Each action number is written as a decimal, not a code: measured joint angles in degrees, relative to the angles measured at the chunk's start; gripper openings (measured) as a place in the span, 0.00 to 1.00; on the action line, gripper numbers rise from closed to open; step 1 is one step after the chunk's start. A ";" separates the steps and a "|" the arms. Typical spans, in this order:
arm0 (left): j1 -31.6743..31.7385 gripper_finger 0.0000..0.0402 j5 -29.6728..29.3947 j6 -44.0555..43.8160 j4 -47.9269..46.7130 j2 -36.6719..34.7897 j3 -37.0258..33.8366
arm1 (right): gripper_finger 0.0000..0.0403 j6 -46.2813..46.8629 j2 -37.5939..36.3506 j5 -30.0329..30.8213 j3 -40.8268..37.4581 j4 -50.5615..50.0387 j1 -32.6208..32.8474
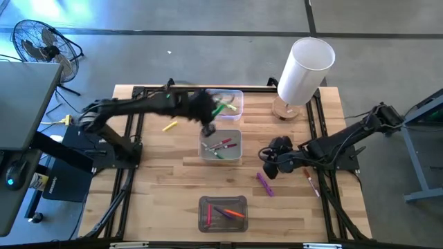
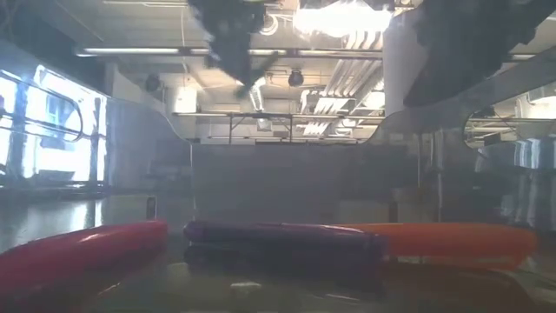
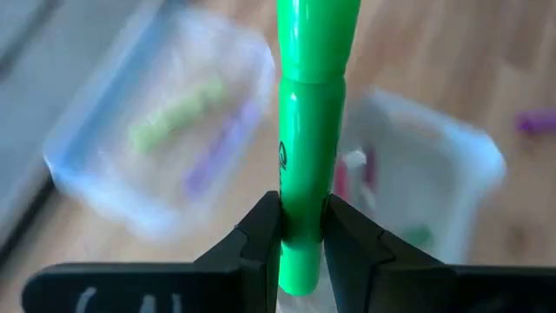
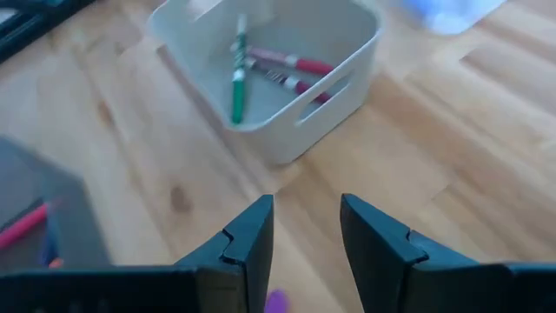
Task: Pick & Place Markers
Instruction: Put the green highlighter into the transparent bin, then put the brown marker into the gray bin
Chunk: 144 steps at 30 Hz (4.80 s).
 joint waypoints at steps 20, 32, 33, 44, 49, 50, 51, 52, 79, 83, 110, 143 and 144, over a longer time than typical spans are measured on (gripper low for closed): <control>19.55 0.22 12.14 19.16 -16.43 31.72 29.15 | 0.31 7.44 0.00 4.11 0.04 2.18 -10.44; 19.13 0.48 13.47 13.73 -18.46 31.57 29.31 | 0.31 2.15 0.00 2.40 0.02 2.17 -10.96; 19.13 0.49 13.81 11.97 -19.55 30.95 29.31 | 0.31 1.16 0.00 1.68 0.02 2.17 -10.96; 10.17 0.37 11.91 -0.32 -24.54 15.53 29.33 | 0.31 -7.80 0.00 -0.08 -0.02 2.21 -10.94; 1.82 0.17 10.38 -4.75 -26.46 10.50 26.38 | 0.31 -9.46 0.00 -1.83 -0.02 2.22 -10.94; -0.03 0.11 10.36 -5.76 -25.18 9.62 25.30 | 0.31 -9.27 0.00 -1.98 -0.02 2.23 -10.94; -1.68 0.06 10.35 -6.74 -24.43 8.59 23.93 | 0.31 -9.28 0.00 -1.98 -0.02 2.30 -10.94; -3.37 0.03 10.38 -8.00 -24.75 7.33 21.88 | 0.31 -9.27 0.00 -1.98 -0.02 2.43 -10.94; -39.80 0.00 -8.80 -44.09 -2.68 -33.58 -35.28 | 0.02 -7.60 0.37 -1.30 2.52 4.22 -10.87; -42.31 0.00 -13.22 -42.92 -7.32 -37.25 -35.15 | 0.02 -4.32 1.18 -0.21 6.50 -2.36 -10.92; -43.11 0.00 -18.51 -31.45 -18.39 -51.34 -35.12 | 0.00 26.93 14.12 -19.14 25.14 -55.60 -5.58; -43.11 0.00 -21.48 -39.97 -19.05 -52.40 -35.12 | 0.31 29.71 11.63 -45.13 -4.62 -38.40 -5.31; -43.11 0.00 -21.48 -40.47 -19.02 -52.40 -35.12 | 0.31 29.62 11.65 -45.21 -4.85 -37.98 -4.86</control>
